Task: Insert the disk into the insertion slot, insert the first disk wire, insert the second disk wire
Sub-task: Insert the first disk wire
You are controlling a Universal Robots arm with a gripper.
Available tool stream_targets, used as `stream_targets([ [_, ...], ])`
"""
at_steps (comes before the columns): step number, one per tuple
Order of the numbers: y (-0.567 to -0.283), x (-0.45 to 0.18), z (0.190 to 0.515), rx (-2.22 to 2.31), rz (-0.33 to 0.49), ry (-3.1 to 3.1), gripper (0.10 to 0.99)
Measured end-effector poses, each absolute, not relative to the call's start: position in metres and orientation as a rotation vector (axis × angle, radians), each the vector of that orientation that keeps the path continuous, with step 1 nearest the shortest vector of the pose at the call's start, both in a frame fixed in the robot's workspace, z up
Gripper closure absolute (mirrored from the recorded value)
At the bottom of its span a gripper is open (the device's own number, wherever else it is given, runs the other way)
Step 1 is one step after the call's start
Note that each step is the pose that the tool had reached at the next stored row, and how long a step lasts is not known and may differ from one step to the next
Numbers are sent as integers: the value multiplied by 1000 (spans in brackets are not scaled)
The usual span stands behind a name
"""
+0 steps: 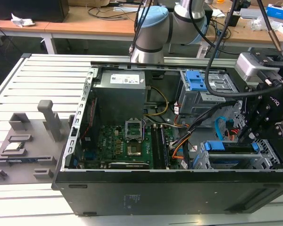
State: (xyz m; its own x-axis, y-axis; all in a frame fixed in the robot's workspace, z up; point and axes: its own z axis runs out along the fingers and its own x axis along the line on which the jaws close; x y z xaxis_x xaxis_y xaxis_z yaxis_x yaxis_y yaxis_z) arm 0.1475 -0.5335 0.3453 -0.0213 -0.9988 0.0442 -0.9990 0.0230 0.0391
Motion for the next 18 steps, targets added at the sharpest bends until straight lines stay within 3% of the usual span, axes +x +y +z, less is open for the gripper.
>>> stream_targets([
  [18,-534,148,336,2155,3,-2205,910],
])
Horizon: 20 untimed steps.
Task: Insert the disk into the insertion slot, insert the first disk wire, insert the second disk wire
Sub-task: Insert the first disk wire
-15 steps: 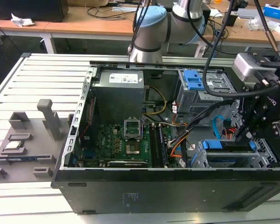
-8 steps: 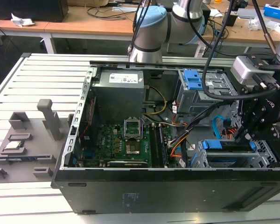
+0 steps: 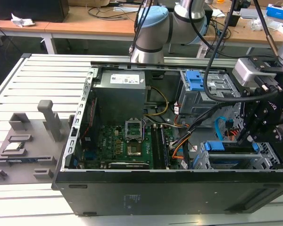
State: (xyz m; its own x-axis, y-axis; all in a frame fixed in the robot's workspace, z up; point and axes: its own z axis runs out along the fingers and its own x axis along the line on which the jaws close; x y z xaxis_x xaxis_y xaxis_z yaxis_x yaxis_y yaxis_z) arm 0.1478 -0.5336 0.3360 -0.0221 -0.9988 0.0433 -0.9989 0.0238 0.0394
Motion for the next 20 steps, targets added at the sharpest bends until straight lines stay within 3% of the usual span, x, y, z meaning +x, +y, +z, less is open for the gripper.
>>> stream_targets([
  [1,-534,148,336,2155,4,-2205,910],
  [2,-534,148,336,2155,4,-2205,847],
  [11,-530,148,362,2155,5,-2205,847],
  [13,-526,148,372,2155,4,-2205,980],
  [20,-524,148,381,2155,4,-2205,980],
])
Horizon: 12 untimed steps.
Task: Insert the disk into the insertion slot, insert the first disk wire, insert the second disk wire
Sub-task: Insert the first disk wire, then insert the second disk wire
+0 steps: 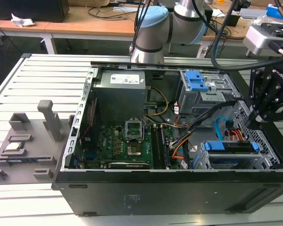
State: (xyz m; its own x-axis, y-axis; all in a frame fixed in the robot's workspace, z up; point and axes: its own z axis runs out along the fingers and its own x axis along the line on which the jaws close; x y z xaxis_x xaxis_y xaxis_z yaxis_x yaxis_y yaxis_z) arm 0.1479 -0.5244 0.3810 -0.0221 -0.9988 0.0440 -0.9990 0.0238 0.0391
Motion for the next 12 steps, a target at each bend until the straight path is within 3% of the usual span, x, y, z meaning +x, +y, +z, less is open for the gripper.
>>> stream_targets([
  [5,-524,148,381,2155,4,-2205,980],
  [8,-524,148,381,2155,4,-2205,784],
  [12,-520,145,380,2155,4,-2205,784],
])
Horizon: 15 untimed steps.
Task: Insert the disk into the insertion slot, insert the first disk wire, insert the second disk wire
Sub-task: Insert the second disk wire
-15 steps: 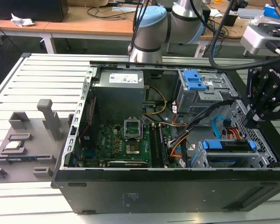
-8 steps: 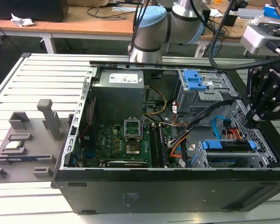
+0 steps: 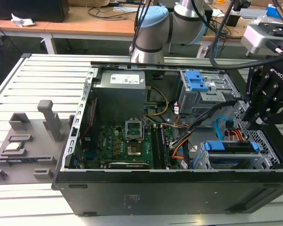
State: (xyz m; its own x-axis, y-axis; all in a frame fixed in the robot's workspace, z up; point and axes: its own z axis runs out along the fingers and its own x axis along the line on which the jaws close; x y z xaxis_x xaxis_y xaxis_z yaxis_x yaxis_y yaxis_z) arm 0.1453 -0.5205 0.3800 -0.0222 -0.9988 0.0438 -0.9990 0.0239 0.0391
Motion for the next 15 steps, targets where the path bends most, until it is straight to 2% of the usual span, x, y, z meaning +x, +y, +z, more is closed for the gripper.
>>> stream_targets([
  [9,-513,109,375,2153,7,-2203,784],
  [15,-513,107,373,2149,17,-2199,784],
])
